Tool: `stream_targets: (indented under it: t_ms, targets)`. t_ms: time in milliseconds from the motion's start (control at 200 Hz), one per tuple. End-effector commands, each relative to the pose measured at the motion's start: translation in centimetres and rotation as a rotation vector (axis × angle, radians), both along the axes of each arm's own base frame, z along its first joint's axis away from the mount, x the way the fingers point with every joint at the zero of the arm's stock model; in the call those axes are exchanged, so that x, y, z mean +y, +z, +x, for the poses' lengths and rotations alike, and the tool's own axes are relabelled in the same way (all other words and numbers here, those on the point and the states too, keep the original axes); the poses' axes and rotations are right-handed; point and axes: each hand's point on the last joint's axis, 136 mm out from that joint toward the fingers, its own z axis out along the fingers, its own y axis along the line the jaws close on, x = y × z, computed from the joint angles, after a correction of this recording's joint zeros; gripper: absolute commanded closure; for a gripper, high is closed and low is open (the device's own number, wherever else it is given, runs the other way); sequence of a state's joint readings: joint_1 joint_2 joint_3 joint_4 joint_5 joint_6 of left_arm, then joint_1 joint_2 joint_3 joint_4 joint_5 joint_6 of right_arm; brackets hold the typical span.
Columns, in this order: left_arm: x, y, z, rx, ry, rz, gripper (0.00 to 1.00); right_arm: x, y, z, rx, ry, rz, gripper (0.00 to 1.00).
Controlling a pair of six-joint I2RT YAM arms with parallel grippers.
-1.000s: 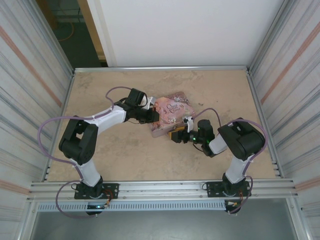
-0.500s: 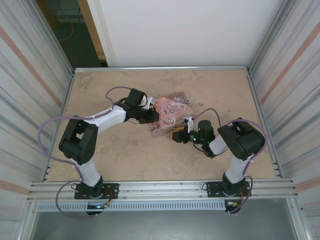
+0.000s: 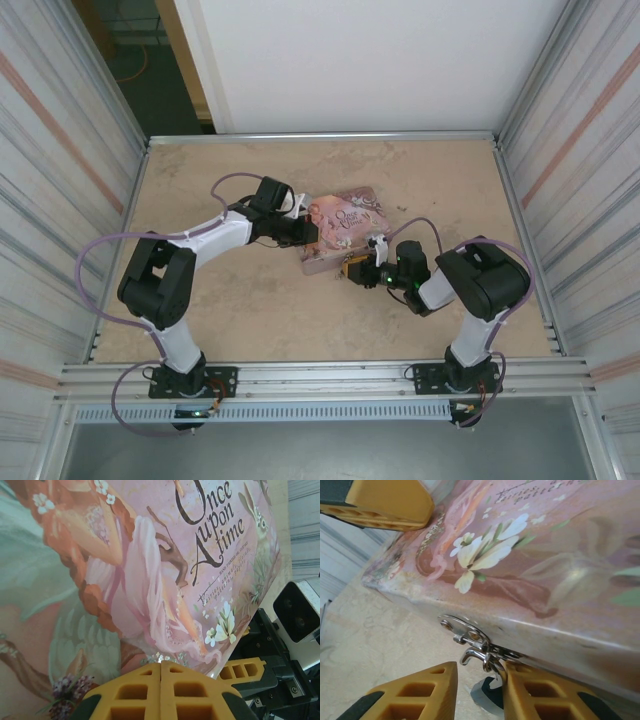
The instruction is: Unlock a padlock with a key
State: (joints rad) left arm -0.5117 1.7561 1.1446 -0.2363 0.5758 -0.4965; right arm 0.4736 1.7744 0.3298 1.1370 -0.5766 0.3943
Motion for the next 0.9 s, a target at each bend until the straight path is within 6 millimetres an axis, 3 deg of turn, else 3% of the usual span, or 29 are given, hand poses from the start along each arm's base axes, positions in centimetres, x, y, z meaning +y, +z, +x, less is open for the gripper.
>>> stream_targets:
  t_ms: [0,381,892]
  targets:
    - [0.4,-2.0,-0.7,0.042,-0.009,0.051,0.96,0.6,1.3,-0.2,-0.061,0.044,0.0,0.77]
    - [0.8,-2.1,-1.1,0.042,-0.003,0.061,0.96,0.1,1.2,0.2,-0.042,0.003,-0.003,1.0]
    - [1.9,-3.4,-3.5,0.081,0.012,0.071,0.96,-1.7,2.2,1.6,0.012,-0.149,0.114,1.0]
